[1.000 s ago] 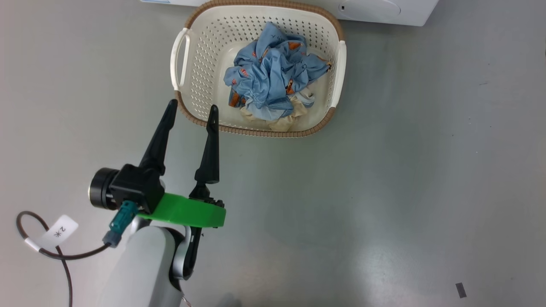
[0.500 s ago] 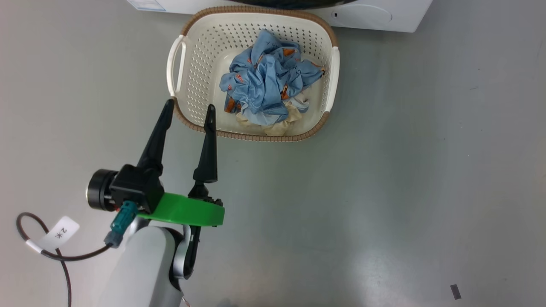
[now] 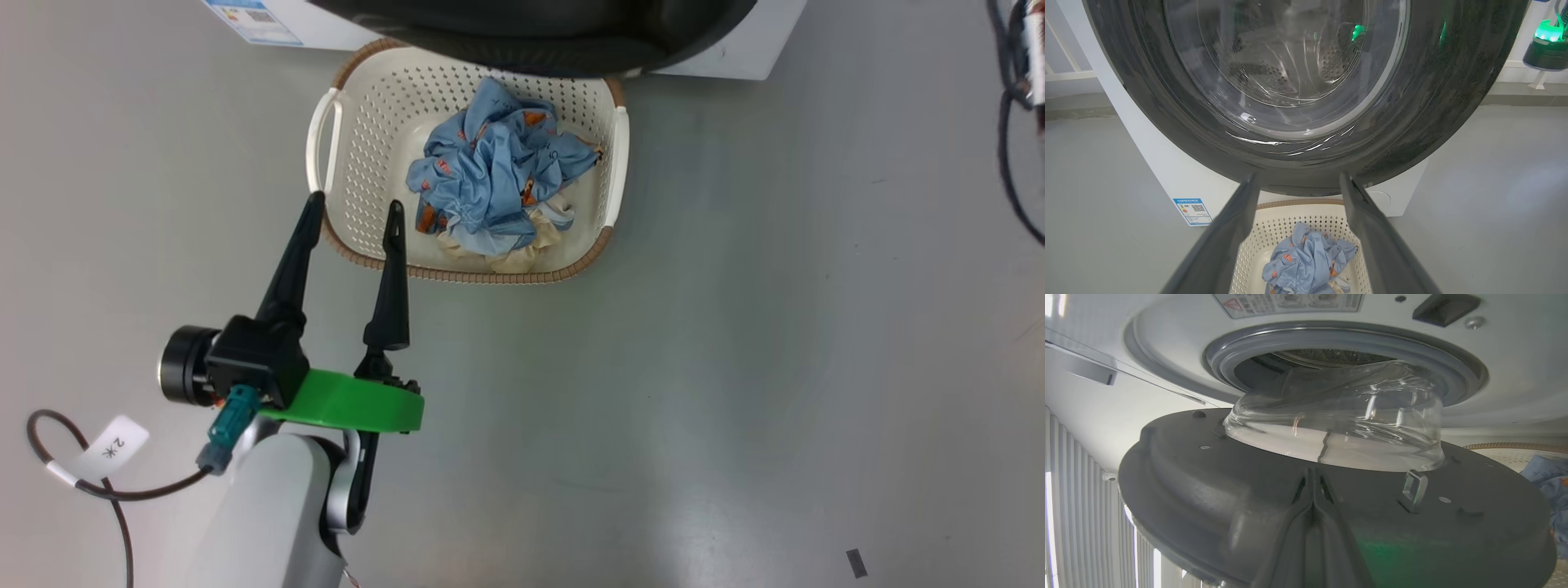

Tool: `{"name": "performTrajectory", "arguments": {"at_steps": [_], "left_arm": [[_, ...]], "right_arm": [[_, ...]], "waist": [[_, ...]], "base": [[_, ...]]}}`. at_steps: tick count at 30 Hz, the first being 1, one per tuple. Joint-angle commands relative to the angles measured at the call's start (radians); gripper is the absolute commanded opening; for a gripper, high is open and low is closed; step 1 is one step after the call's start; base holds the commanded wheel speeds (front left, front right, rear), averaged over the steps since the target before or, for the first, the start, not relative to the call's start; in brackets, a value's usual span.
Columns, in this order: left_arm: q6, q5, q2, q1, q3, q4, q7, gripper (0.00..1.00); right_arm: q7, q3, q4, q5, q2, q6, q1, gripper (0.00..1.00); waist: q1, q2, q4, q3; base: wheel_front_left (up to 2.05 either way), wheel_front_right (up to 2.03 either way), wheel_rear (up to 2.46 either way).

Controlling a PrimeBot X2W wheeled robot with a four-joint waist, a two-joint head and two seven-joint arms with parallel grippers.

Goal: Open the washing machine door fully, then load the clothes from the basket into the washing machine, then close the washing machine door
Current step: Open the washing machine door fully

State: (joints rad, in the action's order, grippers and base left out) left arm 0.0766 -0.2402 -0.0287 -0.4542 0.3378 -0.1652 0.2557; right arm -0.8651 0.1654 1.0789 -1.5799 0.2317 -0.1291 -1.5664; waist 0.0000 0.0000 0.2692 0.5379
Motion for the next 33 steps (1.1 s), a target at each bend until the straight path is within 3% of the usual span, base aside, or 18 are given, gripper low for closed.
{"name": "performTrajectory", "arguments": {"at_steps": [1, 23, 33], "left_arm": [[0.01, 0.007, -0.022, 0.017, -0.036, 0.01, 0.006, 1.0], [-0.014, 0.033, -0.022, 0.087, -0.079, -0.017, 0.006, 1.0], [-0.027, 0.038, -0.022, 0.117, -0.086, -0.04, 0.006, 1.0]], "right_arm": [[-0.027, 0.008, -0.046, -0.014, -0.046, -0.002, 0.029, 0.0], [-0.181, 0.062, -0.388, -0.078, -0.119, -0.002, 0.373, 0.0], [-0.166, 0.116, -0.503, -0.114, -0.161, -0.002, 0.516, 0.0]], "waist": [[0.0, 0.0, -0.005, -0.006], [0.0, 0.0, -0.04, -0.117], [0.0, 0.0, -0.044, -0.174]], "base": [[0.0, 0.0, 0.0], [0.0, 0.0, 0.0], [0.0, 0.0, 0.0]]}}
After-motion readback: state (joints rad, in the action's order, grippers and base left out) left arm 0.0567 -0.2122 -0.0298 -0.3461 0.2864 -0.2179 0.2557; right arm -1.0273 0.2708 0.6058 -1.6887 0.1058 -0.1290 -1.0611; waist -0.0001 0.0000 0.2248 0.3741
